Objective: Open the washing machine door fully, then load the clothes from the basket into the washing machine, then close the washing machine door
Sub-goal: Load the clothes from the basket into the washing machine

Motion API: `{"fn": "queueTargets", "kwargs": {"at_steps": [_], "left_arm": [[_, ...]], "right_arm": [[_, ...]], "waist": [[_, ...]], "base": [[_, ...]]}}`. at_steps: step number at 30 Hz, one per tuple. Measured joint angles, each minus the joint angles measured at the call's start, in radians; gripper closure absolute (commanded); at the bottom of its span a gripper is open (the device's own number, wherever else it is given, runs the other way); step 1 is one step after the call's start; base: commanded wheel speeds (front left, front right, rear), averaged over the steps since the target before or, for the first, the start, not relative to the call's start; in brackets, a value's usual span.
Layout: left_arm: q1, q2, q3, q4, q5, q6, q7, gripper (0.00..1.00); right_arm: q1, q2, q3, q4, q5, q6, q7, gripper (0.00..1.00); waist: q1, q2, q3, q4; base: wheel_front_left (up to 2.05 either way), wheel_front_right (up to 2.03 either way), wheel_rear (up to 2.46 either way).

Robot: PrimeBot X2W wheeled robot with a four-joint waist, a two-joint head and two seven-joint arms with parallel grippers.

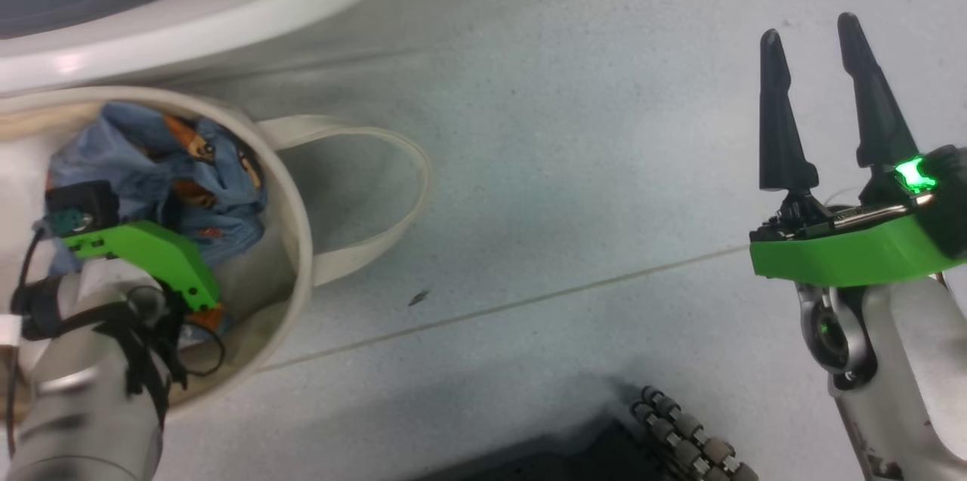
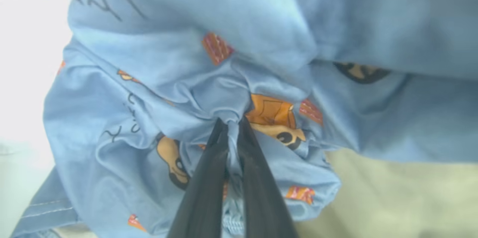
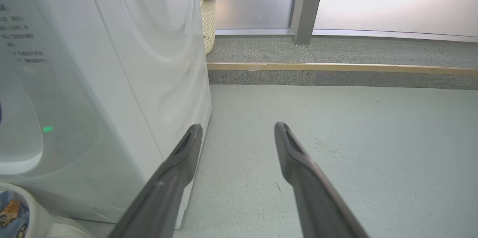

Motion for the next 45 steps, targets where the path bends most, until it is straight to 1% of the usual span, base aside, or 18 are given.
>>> {"fn": "queueTargets", "kwargs": {"at_steps": [5, 6, 8, 12, 14, 17, 21, 25, 26, 31, 32, 33, 35, 40, 45], "left_arm": [[0.009, -0.025, -0.014, 0.000, -0.001, -0.041, -0.084, 1.00], [0.027, -0.031, -0.013, 0.000, -0.014, -0.055, -0.107, 1.00], [0.055, -0.038, -0.013, 0.000, -0.025, -0.066, -0.122, 1.00], [0.127, -0.059, -0.018, -0.017, -0.037, -0.075, -0.132, 1.00], [0.167, -0.068, -0.020, -0.055, -0.051, -0.076, -0.132, 1.00], [0.226, -0.086, -0.041, -0.144, -0.078, -0.076, -0.132, 1.00], [0.299, -0.106, -0.097, -0.264, -0.118, -0.076, -0.132, 1.00], [0.375, -0.103, -0.129, -0.387, -0.161, -0.076, -0.132, 1.00], [0.411, -0.099, -0.135, -0.452, -0.178, -0.076, -0.132, 1.00], [0.504, -0.086, -0.135, -0.651, -0.196, -0.076, -0.132, 1.00], [0.504, -0.086, -0.135, -0.651, -0.196, -0.076, -0.132, 1.00], [0.523, -0.084, -0.135, -0.694, -0.200, -0.076, -0.132, 1.00], [0.560, -0.074, -0.137, -0.776, -0.200, -0.076, -0.132, 1.00], [0.632, -0.046, -0.128, -0.955, -0.146, -0.076, -0.133, 1.00], [0.649, -0.042, -0.110, -1.035, -0.109, -0.076, -0.133, 1.00]], "right_arm": [[0.000, 0.011, 0.012, 0.032, 0.009, 0.000, 0.000, 0.00], [0.000, 0.011, 0.017, 0.045, 0.017, 0.000, 0.000, 0.00], [0.002, 0.013, 0.020, 0.058, 0.026, 0.000, 0.000, 0.00], [0.035, 0.013, 0.028, 0.090, 0.044, 0.000, 0.000, 0.00], [0.061, 0.015, 0.032, 0.107, 0.053, 0.000, 0.000, 0.00], [0.089, 0.015, 0.034, 0.125, 0.066, 0.000, 0.000, 0.00], [0.112, 0.015, 0.038, 0.143, 0.075, 0.000, 0.000, 0.00], [0.146, 0.015, 0.042, 0.160, 0.091, 0.000, 0.000, 0.00], [0.167, 0.016, 0.046, 0.171, 0.098, 0.000, 0.000, 0.00], [0.223, 0.020, 0.047, 0.184, 0.110, 0.000, 0.000, 0.00], [0.223, 0.020, 0.047, 0.184, 0.110, 0.000, 0.000, 0.00], [0.234, 0.020, 0.047, 0.186, 0.114, 0.000, 0.000, 0.00], [0.259, 0.020, 0.046, 0.189, 0.116, 0.000, 0.000, 0.00], [0.309, 0.020, 0.046, 0.189, 0.124, 0.000, 0.000, 0.00], [0.327, 0.021, 0.046, 0.188, 0.129, 0.000, 0.000, 0.00]], "waist": [[0.0000, 0.0000, -0.048, 0.022], [0.0000, 0.0000, -0.077, 0.030], [0.0000, 0.0000, -0.109, 0.037], [-0.0001, 0.0001, -0.184, 0.054], [-0.0001, 0.0001, -0.224, 0.064], [-0.0002, 0.0001, -0.285, 0.080], [-0.0003, 0.0001, -0.364, 0.107], [-0.0003, 0.0001, -0.440, 0.135], [-0.0003, 0.0001, -0.479, 0.148], [-0.0002, 0.0001, -0.578, 0.172], [-0.0002, 0.0001, -0.578, 0.172], [-0.0002, 0.0001, -0.597, 0.176], [-0.0002, 0.0001, -0.635, 0.182], [-0.0003, 0.0001, -0.709, 0.191], [-0.0001, 0.0001, -0.730, 0.190]], "base": [[0.00, 0.00, 0.00], [0.00, 0.00, 0.00], [0.00, 0.00, 0.00], [0.00, 0.00, 0.00], [0.00, 0.00, 0.00], [0.00, 0.00, 0.00], [0.00, 0.00, 0.00], [0.00, 0.00, 0.00], [0.00, 0.00, 0.00], [0.00, 0.00, 0.00], [0.00, 0.00, 0.00], [0.00, 0.00, 0.00], [0.00, 0.00, 0.00], [0.00, 0.00, 0.00], [0.00, 0.00, 0.00]]}}
